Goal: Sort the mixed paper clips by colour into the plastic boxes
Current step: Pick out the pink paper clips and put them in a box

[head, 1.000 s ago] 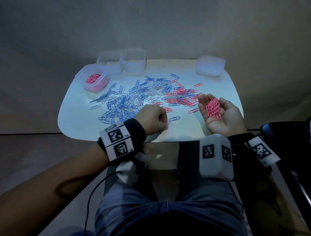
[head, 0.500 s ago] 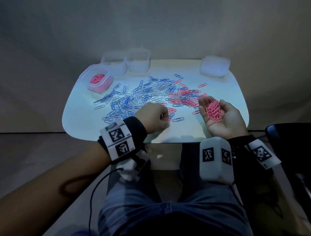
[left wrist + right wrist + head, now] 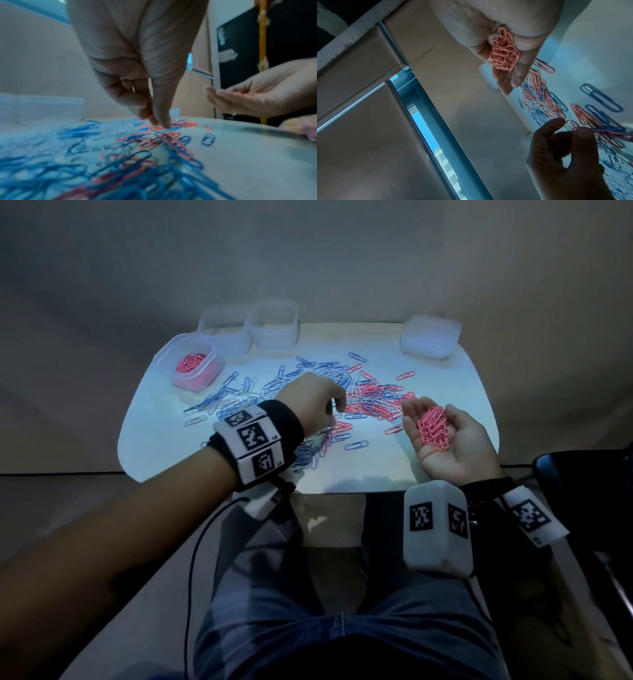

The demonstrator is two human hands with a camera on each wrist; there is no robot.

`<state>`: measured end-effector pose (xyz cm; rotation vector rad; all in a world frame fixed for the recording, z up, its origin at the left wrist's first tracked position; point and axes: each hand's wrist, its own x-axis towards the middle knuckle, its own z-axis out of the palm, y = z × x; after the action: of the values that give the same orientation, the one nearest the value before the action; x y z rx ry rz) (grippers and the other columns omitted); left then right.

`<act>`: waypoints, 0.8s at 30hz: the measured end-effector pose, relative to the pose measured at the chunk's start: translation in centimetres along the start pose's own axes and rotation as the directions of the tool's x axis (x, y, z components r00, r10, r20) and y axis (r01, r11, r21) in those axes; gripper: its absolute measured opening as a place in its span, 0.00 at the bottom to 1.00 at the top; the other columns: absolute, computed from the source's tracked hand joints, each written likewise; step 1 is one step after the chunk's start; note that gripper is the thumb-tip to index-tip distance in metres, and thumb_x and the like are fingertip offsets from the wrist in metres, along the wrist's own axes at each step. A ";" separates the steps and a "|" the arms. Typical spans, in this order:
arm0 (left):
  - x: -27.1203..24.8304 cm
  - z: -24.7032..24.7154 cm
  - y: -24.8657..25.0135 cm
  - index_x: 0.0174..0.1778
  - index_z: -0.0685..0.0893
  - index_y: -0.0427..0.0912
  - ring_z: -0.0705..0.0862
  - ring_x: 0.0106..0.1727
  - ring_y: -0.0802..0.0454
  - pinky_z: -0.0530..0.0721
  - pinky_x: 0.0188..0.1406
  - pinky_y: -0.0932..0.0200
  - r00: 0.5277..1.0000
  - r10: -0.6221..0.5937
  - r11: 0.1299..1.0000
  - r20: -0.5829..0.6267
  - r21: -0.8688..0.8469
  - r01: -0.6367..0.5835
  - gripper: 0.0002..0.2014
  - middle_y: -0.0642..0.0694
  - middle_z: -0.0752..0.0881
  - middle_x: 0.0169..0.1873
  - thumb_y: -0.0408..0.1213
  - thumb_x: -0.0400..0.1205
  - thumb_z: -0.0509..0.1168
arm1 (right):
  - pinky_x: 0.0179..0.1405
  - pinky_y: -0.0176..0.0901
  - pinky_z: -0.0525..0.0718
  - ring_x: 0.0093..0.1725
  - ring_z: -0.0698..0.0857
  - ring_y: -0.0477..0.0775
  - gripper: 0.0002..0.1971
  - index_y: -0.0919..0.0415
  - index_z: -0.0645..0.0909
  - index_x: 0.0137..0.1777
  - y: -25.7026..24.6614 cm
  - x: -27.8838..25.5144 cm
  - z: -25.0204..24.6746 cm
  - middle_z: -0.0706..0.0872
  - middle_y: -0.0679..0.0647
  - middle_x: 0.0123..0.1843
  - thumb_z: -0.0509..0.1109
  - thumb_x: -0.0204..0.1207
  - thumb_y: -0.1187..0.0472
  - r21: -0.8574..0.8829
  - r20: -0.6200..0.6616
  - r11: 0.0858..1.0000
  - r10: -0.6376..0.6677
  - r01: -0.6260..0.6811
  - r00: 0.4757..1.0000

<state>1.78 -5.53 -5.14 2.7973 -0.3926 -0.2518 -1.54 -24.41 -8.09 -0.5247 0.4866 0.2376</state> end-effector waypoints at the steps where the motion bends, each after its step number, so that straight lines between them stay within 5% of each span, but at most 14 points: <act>1: 0.4 0.0 0.1 0.53 0.86 0.40 0.81 0.45 0.50 0.79 0.50 0.59 0.999 0.014 0.999 0.041 0.028 -0.015 0.11 0.49 0.82 0.37 0.31 0.74 0.72 | 0.36 0.38 0.88 0.32 0.91 0.51 0.22 0.66 0.79 0.41 -0.1 0.0 0.0 0.90 0.57 0.32 0.48 0.86 0.56 -0.001 -0.001 1.000 0.000 0.000 1.000; 6: 1.4 0.4 0.2 0.48 0.88 0.37 0.78 0.39 0.53 0.73 0.40 0.63 0.994 0.001 0.998 0.106 0.065 -0.008 0.11 0.51 0.79 0.31 0.36 0.72 0.75 | 0.35 0.38 0.88 0.31 0.91 0.51 0.22 0.65 0.79 0.41 -0.2 -0.1 -0.4 0.90 0.57 0.31 0.48 0.86 0.56 0.008 -0.021 1.000 -0.007 0.007 1.000; 9: 1.7 0.3 0.4 0.45 0.88 0.36 0.79 0.39 0.53 0.78 0.42 0.60 0.991 -0.039 0.998 0.129 0.060 0.031 0.09 0.55 0.76 0.25 0.33 0.71 0.75 | 0.34 0.39 0.88 0.30 0.91 0.51 0.21 0.66 0.78 0.41 0.0 0.0 -0.4 0.90 0.57 0.30 0.48 0.86 0.57 0.012 -0.018 1.000 0.006 -0.006 1.000; 15: 2.1 0.0 0.6 0.44 0.88 0.36 0.77 0.30 0.57 0.72 0.30 0.68 0.962 -0.117 0.993 0.246 0.027 0.113 0.07 0.48 0.81 0.29 0.34 0.74 0.74 | 0.32 0.40 0.88 0.29 0.90 0.52 0.21 0.66 0.78 0.42 0.2 0.0 0.1 0.89 0.57 0.29 0.48 0.86 0.57 0.016 -0.002 1.000 0.013 -0.013 1.000; 17: 2.1 0.0 0.6 0.40 0.86 0.38 0.78 0.34 0.54 0.71 0.29 0.70 0.959 -0.123 0.992 0.256 0.041 0.116 0.03 0.48 0.81 0.30 0.34 0.75 0.72 | 0.32 0.39 0.88 0.29 0.90 0.51 0.21 0.66 0.78 0.41 0.2 0.0 0.1 0.89 0.57 0.29 0.48 0.86 0.57 0.007 0.001 1.000 0.009 -0.009 1.000; 20: 2.1 0.3 0.7 0.28 0.75 0.45 0.78 0.42 0.53 0.68 0.29 0.71 0.971 -0.093 0.994 0.222 0.078 0.077 0.14 0.54 0.76 0.26 0.32 0.76 0.70 | 0.33 0.38 0.88 0.30 0.90 0.51 0.22 0.66 0.79 0.41 0.3 0.1 0.3 0.89 0.57 0.29 0.47 0.86 0.57 -0.007 0.008 1.000 0.015 -0.015 1.000; 24: 2.0 0.4 0.8 0.29 0.72 0.45 0.76 0.43 0.52 0.69 0.29 0.69 0.979 -0.073 0.997 0.191 0.042 0.066 0.14 0.54 0.74 0.28 0.30 0.75 0.70 | 0.33 0.37 0.88 0.30 0.90 0.50 0.21 0.66 0.78 0.42 0.4 0.2 0.5 0.89 0.56 0.29 0.47 0.86 0.57 -0.023 0.008 1.000 0.016 -0.015 1.000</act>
<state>3.43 -6.97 -5.57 2.8343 -0.3463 -0.5388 -1.33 -23.75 -7.94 -0.5426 0.4802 0.2604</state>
